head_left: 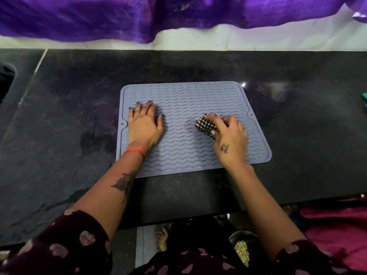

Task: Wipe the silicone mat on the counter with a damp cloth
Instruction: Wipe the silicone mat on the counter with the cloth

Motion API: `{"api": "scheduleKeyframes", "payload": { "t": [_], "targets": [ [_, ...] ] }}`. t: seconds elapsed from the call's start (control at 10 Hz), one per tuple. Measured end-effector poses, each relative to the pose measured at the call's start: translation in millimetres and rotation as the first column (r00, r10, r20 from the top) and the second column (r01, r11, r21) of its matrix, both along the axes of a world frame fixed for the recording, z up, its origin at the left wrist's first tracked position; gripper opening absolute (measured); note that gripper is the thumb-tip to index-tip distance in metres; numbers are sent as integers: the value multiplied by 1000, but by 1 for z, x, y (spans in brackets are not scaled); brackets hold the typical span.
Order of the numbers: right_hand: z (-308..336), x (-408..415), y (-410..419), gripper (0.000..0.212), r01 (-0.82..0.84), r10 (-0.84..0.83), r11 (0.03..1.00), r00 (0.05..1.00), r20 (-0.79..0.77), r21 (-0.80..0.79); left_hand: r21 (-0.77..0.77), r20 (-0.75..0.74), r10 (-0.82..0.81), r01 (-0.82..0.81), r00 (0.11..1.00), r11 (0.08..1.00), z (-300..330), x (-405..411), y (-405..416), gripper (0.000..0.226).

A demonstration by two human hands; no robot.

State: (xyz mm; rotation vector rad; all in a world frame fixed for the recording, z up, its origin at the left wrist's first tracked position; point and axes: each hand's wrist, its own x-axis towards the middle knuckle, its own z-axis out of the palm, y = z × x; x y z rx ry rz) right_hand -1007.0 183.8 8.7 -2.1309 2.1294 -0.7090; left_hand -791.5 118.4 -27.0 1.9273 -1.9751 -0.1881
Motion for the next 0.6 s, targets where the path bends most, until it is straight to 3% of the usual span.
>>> {"api": "scheduleKeyframes", "payload": {
  "t": [0.1,0.2,0.3,0.5,0.6],
  "targets": [
    [-2,23,3,52,-125,125,992,992,24,-21,-4,-6,-1,1,1000,1000,0,0,1,48],
    [-12,43,9,48,-218,219,976,975,-48,23,-5,-16,-4,4,1000,1000,0,0,1,48],
    [-12,31,4,46,-193,196,979,980,-35,71,-9,-25,-13,13,1000,1000,-1,2,2,48],
    [-8,-9,-3,47,47,-47,988,999,-4,146,-14,-30,-14,13,999,1000,-2,3,2,48],
    [0,-13,-8,46,134,-140,985,988,58,107,-15,-19,-11,10,1000,1000,-1,2,1,49]
  ]
}}
